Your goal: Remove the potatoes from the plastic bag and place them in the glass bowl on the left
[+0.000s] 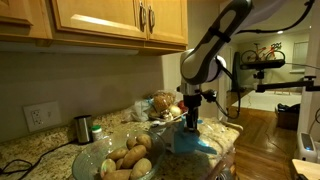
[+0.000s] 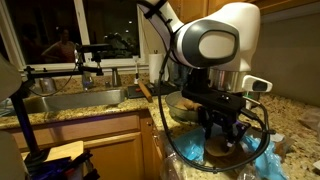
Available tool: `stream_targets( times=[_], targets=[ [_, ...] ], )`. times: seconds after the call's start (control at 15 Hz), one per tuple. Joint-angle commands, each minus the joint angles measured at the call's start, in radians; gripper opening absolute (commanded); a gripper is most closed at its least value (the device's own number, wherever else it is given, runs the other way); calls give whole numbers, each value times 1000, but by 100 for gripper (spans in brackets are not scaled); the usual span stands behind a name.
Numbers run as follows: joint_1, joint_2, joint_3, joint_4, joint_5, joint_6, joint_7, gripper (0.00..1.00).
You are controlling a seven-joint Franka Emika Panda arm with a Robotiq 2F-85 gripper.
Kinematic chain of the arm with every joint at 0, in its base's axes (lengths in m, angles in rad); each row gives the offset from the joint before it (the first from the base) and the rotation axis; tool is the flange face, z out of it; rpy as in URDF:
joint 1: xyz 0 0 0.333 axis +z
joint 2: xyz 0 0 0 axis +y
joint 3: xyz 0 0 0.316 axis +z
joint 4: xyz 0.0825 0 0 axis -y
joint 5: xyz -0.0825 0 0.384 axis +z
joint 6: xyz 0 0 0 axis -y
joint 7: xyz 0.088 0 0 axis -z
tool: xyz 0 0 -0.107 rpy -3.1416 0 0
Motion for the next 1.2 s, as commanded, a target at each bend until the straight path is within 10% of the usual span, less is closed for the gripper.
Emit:
stream_targets(
  times=[0.0, 1.13],
  targets=[
    [22, -110, -16, -39, -22, -62, 23, 34],
    [110, -207, -2, 75, -53, -213, 33, 34]
  ],
)
